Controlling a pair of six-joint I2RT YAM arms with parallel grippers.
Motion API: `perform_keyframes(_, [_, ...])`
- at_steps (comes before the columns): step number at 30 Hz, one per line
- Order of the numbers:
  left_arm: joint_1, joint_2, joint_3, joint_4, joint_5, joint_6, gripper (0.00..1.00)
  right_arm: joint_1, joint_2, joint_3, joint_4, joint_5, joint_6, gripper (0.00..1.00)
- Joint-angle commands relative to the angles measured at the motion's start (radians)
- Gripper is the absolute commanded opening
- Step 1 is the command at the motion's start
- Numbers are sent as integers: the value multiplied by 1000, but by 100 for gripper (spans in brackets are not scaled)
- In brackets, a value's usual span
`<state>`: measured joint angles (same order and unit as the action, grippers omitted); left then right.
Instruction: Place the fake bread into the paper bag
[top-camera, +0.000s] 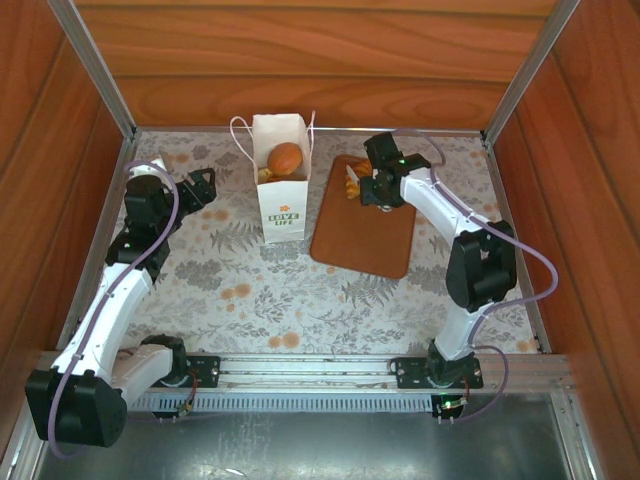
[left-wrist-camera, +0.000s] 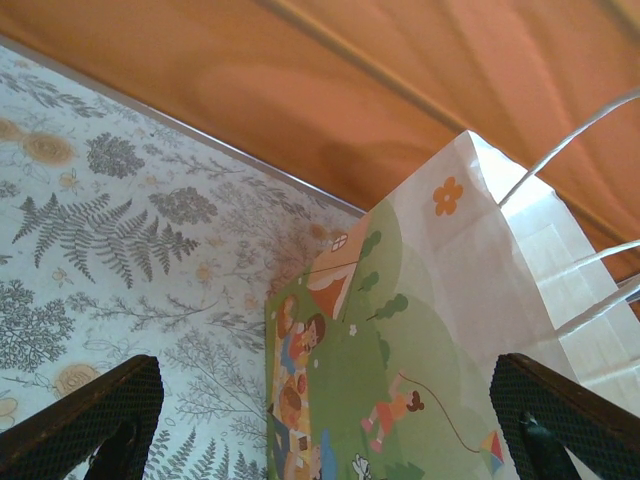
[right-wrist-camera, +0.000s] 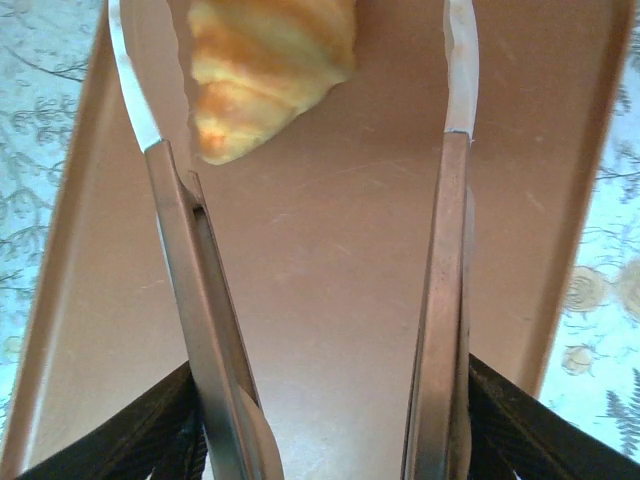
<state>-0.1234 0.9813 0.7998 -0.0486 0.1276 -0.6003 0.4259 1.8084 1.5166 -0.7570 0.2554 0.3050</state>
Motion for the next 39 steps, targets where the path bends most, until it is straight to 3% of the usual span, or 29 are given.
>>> perform_keyframes(1, [10,-19,5,-17,-12,20,90,4,34,34,18,-32,14,63])
perform_keyframes(11, [10,-17,9,-20,-16,27,90,4,118,56,25,-42,-4,63])
perform_keyframes(15, [12,-13,21,-23,-5,31,90,4,135,68,18,-38,-16,57])
perform_keyframes(19, [12,-4,43,-40,21,39,90,4,119,72,2,-27,-24,45])
perform_keyframes(23, [13,-8,67,-56,28,46,90,5,54,43,8,-5,-39,39])
perform_keyframes(30, [12,-6,113,-47,90,8,90,10,-134,-41,17,75,-82,38])
perform_keyframes(39, [-31,133,199,15,297,-111,85,39,-444,-93,126,27,-163,37])
